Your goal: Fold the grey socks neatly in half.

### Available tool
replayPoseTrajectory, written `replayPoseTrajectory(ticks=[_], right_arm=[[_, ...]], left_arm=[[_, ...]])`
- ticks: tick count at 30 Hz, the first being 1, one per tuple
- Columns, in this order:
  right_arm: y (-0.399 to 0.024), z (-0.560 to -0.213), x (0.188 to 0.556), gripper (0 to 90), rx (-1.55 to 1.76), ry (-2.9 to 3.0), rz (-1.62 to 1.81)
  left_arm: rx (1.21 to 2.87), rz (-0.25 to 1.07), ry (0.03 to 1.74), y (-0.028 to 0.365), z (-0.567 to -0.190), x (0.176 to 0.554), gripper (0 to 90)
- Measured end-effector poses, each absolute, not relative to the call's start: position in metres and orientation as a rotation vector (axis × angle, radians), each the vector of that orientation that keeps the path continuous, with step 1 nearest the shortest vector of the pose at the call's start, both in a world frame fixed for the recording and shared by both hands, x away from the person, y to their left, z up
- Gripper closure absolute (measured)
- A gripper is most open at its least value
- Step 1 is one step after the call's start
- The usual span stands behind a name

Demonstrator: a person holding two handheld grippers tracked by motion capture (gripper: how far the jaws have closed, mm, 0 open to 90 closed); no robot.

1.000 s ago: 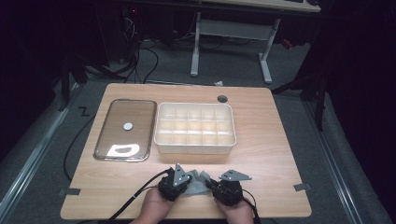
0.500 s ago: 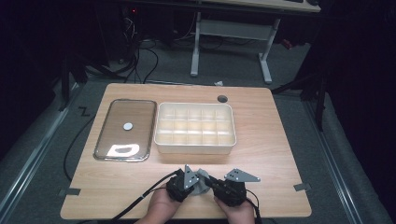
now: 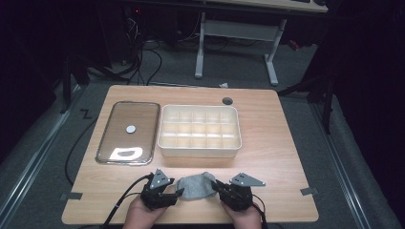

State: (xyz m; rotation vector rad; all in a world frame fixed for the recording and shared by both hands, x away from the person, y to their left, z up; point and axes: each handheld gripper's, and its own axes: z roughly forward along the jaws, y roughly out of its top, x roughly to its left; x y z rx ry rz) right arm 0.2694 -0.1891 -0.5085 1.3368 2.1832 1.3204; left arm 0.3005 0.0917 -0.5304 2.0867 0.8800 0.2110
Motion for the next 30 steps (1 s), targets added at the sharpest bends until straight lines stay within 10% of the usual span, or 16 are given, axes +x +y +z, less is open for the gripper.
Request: replayPoseTrajectory(ticks=[11,30], right_arm=[[-0.166,-0.497,0.269,83.9,1.247,2.202,1.184],[-0.099,-0.504,0.283,82.9,1.123,2.373,1.066]], left_arm=[[2.033,0.147,0.867,0.097,-0.534,0.298,78.9],[2.041,0.174,0.84,0.096,-0.534,0.297,81.4]])
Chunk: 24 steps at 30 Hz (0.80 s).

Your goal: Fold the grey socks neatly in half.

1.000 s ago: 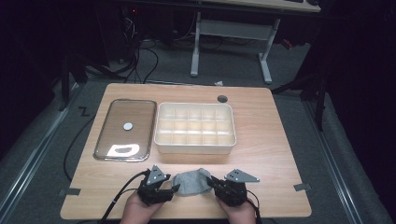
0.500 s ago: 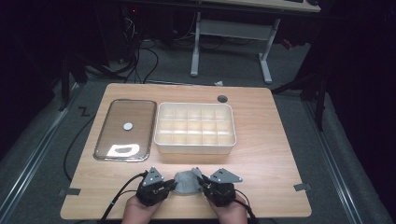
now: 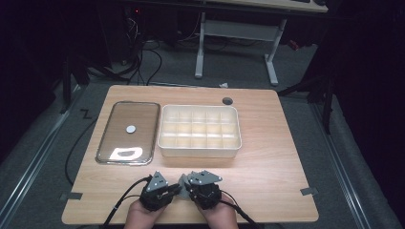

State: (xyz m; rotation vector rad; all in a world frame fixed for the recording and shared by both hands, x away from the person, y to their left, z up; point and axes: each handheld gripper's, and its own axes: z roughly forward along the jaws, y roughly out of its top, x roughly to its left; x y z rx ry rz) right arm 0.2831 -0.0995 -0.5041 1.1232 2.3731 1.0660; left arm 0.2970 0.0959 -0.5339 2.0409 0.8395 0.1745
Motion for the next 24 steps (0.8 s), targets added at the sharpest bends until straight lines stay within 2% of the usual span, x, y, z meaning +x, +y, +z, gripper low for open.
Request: replayPoseTrajectory(ticks=[3,4,7,11,14,16,17,18,20,22,23,24], right_arm=[[-0.099,-0.508,0.284,80.0,1.117,2.388,1.085],[-0.101,-0.505,0.284,74.0,1.111,2.4,1.108],[-0.106,-0.494,0.277,69.8,1.102,2.353,1.182],[-0.114,-0.486,0.271,69.2,1.118,2.293,1.206],[-0.118,-0.495,0.269,66.4,1.16,2.312,1.188],[-0.116,-0.502,0.269,66.2,1.161,2.33,1.166],[-0.114,-0.506,0.27,66.2,1.149,2.339,1.155],[-0.113,-0.509,0.272,67.5,1.154,2.34,1.144],[-0.113,-0.513,0.274,70.8,1.169,2.339,1.125],[-0.113,-0.514,0.275,73.9,1.172,2.341,1.13],[-0.114,-0.516,0.275,76.0,1.168,2.34,1.124],[-0.113,-0.519,0.276,84.9,1.165,2.344,1.102]], left_arm=[[2.04,0.173,0.843,0.096,-0.534,0.297,81.3],[2.04,0.174,0.844,0.096,-0.534,0.297,81.3],[2.039,0.177,0.844,0.096,-0.534,0.297,81.2],[2.039,0.179,0.849,0.096,-0.534,0.297,81.0],[2.039,0.177,0.851,0.095,-0.534,0.297,80.3],[2.033,0.158,0.849,0.097,-0.534,0.298,77.2],[2.033,0.158,0.849,0.097,-0.534,0.298,72.9],[2.024,0.148,0.841,0.098,-0.533,0.299,68.2],[1.959,0.16,0.846,0.112,-0.525,0.297,67.7],[1.948,0.169,0.847,0.118,-0.523,0.297,74.7],[1.958,0.188,0.862,0.123,-0.522,0.298,74.7],[1.982,0.202,0.876,0.125,-0.523,0.299,82.5]])
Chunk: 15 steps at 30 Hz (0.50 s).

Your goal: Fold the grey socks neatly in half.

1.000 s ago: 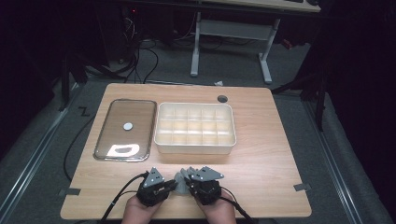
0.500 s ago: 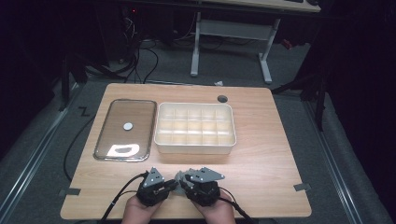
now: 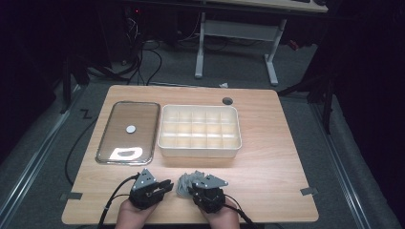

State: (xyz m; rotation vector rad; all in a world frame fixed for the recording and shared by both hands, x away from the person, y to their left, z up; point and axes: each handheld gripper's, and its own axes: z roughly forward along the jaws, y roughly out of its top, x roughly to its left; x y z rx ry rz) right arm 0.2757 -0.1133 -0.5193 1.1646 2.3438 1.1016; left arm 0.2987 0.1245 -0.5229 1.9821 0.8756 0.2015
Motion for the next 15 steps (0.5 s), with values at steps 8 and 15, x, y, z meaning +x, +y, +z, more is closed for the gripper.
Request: replayPoseTrajectory(ticks=[8,15], right_arm=[[-0.113,-0.515,0.275,86.9,1.13,2.323,1.112],[-0.107,-0.51,0.278,86.6,1.102,2.313,1.111]], left_arm=[[2.15,0.259,0.801,0.095,-0.533,0.302,89.7],[2.15,0.255,0.782,0.092,-0.534,0.301,89.9]])
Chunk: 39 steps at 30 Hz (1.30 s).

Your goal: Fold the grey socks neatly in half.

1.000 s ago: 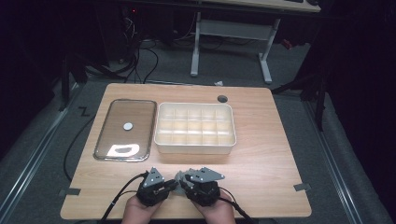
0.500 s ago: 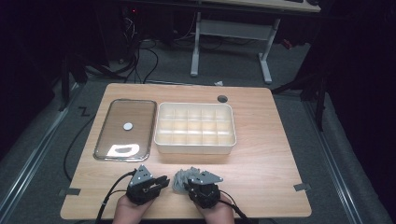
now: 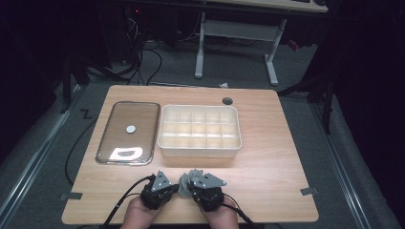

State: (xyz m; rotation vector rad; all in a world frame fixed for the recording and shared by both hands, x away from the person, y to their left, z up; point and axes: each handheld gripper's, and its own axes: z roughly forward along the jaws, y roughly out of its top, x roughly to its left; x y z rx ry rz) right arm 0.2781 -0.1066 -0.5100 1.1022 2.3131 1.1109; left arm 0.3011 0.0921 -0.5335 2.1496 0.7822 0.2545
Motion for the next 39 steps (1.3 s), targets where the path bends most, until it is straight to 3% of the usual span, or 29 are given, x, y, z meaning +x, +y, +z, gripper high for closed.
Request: replayPoseTrajectory(ticks=[17,19,22,29,39], right_arm=[[-0.094,-0.525,0.276,87.4,1.061,2.41,1.127],[-0.095,-0.526,0.276,87.4,1.07,2.408,1.142],[-0.094,-0.527,0.276,87.3,1.066,2.404,1.145],[-0.092,-0.528,0.275,87.3,1.062,2.402,1.155],[-0.09,-0.529,0.274,84.9,1.055,2.4,1.163]], left_arm=[[2.153,0.248,0.768,0.094,-0.534,0.299,89.5],[2.137,0.265,0.788,0.097,-0.533,0.3,85.6],[2.103,0.326,0.777,0.103,-0.525,0.301,89.8],[2.014,0.363,0.684,0.094,-0.502,0.292,90.0],[2.072,0.367,0.714,0.087,-0.524,0.303,90.0]])
